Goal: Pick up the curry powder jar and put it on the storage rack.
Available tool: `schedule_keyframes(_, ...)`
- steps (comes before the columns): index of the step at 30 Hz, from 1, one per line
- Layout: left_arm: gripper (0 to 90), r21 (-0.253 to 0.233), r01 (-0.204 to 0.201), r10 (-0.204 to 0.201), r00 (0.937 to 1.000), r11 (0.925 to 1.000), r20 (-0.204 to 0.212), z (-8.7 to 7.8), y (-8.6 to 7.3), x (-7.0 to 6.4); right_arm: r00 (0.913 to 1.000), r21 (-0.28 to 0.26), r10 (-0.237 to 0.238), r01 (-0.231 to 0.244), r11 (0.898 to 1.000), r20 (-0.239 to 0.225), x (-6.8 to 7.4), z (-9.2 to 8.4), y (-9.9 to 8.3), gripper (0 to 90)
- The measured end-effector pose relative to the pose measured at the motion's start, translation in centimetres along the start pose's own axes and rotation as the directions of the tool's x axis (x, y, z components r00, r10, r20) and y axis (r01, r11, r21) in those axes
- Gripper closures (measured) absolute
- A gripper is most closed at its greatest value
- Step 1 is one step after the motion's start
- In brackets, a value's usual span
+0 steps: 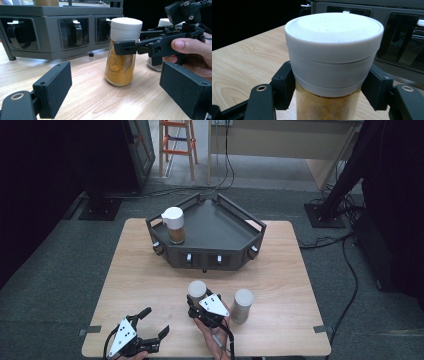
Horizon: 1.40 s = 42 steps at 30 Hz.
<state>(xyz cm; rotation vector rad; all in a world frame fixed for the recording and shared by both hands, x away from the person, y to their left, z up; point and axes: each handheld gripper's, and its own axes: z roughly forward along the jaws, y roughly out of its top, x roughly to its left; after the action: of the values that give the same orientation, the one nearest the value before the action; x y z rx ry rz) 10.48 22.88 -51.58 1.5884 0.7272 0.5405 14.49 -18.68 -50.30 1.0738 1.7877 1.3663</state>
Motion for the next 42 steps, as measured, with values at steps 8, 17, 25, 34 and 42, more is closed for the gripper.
schedule_keyframes(8, 10.6, 0.000, -0.001, 0.001, 1.0000, 1.0000, -0.001, 0.0, 0.0, 0.0, 0.9997, 0.007, -0.024, 0.024, 1.000, -0.004, 0.3, -0.2, 0.3, 35.2)
schedule_keyframes(17, 10.6, 0.001, -0.002, 0.002, 1.0000, 1.0000, -0.002, 0.0, 0.0, 0.0, 0.9989, 0.003, -0.020, 0.021, 1.000, -0.042, -0.1, -0.7, 1.5, 35.2)
schedule_keyframes(25, 10.6, 0.003, -0.001, 0.001, 1.0000, 1.0000, -0.003, 0.0, 0.0, 0.1, 0.9968, 0.010, -0.024, 0.025, 1.000, -0.076, -0.9, -0.9, 3.0, 35.2)
schedule_keyframes(34, 10.6, 0.003, 0.000, 0.000, 1.0000, 1.0000, -0.004, 0.0, 0.0, 0.1, 0.9933, 0.017, -0.048, 0.050, 0.999, -0.105, -1.9, -1.3, 5.6, 35.3)
schedule_keyframes(42, 10.6, 0.002, 0.001, -0.001, 1.0000, 1.0000, -0.005, -0.1, 0.0, 0.2, 0.9890, 0.023, -0.050, 0.054, 0.998, -0.139, -3.3, -1.2, 7.9, 35.2)
